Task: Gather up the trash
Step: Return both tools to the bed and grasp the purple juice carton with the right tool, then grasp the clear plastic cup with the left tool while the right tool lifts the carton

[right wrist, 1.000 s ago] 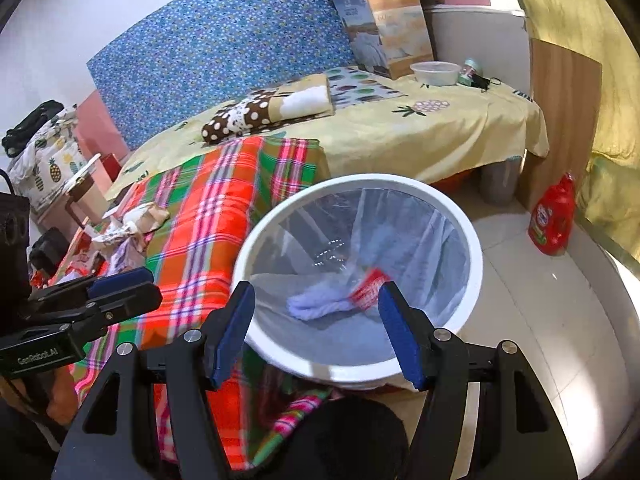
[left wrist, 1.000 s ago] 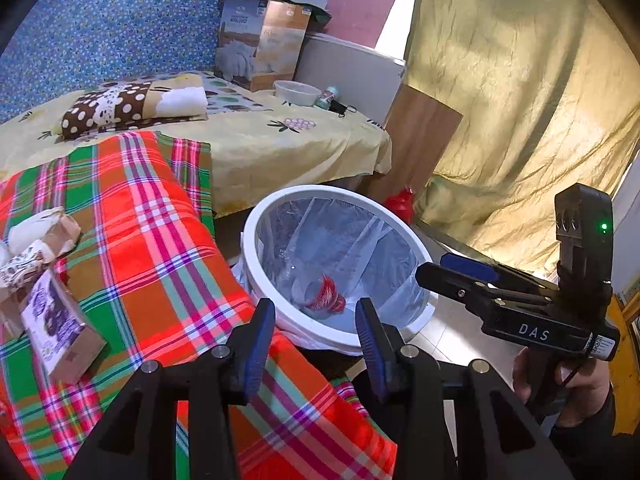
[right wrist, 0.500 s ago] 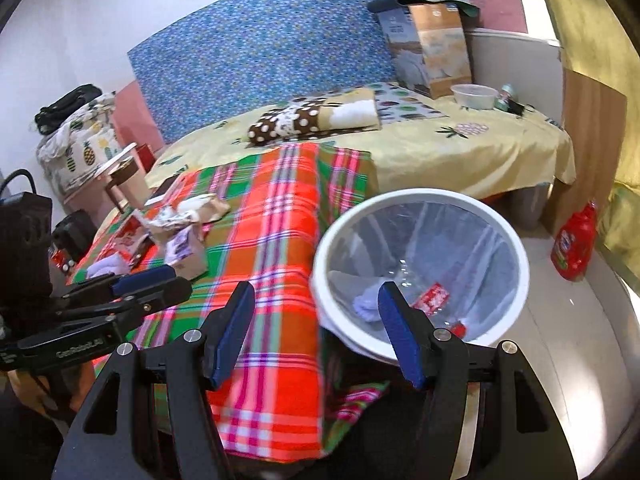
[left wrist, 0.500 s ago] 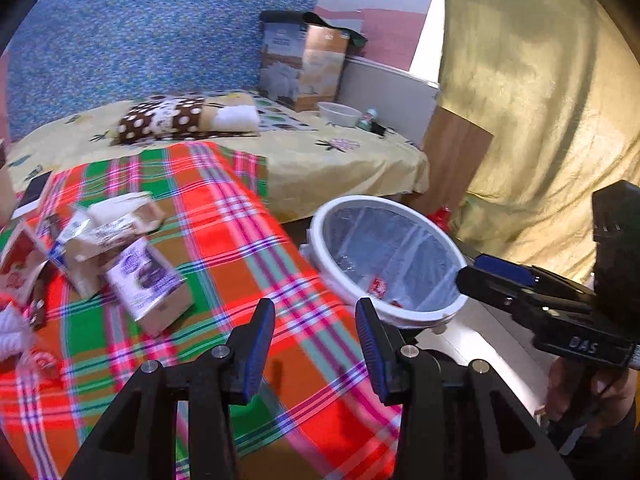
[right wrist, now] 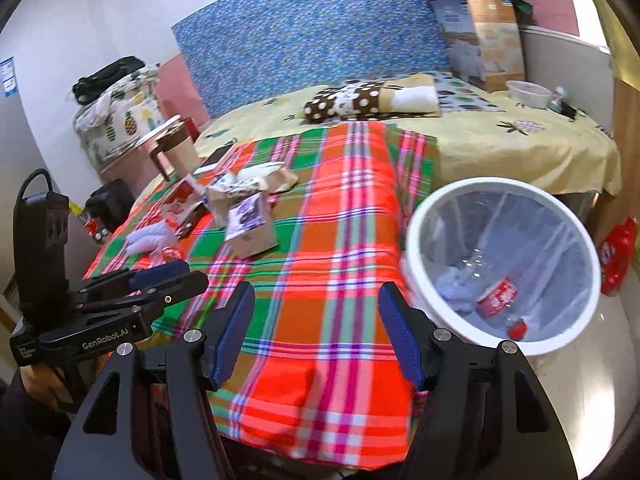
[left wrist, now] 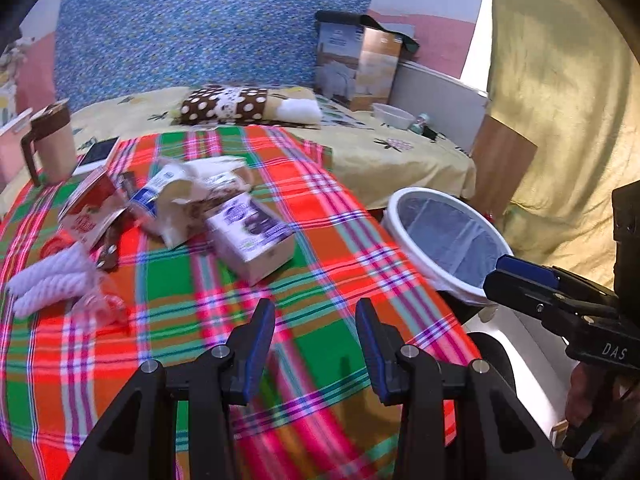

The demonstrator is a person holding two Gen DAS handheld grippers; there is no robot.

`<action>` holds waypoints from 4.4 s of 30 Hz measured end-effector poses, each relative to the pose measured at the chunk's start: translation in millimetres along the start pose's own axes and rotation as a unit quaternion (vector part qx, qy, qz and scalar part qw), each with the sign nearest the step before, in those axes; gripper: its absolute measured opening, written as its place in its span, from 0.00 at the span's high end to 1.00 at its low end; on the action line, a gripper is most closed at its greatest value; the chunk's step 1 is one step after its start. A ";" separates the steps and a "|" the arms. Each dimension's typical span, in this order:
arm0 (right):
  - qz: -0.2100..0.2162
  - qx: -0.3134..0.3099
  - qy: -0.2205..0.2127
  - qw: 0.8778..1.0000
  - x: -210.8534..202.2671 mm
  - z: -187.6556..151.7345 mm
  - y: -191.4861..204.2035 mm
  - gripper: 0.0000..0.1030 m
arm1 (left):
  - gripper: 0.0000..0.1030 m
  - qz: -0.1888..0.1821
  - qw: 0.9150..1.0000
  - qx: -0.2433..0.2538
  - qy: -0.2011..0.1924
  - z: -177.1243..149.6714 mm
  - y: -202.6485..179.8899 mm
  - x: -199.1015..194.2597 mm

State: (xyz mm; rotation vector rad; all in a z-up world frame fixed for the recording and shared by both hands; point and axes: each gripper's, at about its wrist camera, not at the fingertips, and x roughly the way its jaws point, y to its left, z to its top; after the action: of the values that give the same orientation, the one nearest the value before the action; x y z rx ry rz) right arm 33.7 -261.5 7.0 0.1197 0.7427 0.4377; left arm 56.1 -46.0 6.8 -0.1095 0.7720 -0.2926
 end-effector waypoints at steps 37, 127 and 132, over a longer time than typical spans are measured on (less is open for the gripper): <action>0.039 -0.105 0.023 0.993 81.5 38.2 63.0 0.36 | 0.45 0.115 0.980 -0.161 -0.007 -9.2 141.1 -2.9; -0.131 0.076 0.001 0.988 -2.4 -0.9 -104.2 0.45 | 0.56 -0.054 0.996 0.062 0.032 47.0 -87.1 81.9; -0.144 0.088 0.007 0.986 -5.1 -3.8 -118.5 0.45 | 0.56 -0.077 0.993 0.083 0.039 53.8 -108.2 97.9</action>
State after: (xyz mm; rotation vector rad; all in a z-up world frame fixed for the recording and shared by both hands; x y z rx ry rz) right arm 68.4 -371.0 -23.1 0.1718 0.7985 0.0964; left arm 136.5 -179.0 1.5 -0.0010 0.8142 -0.5090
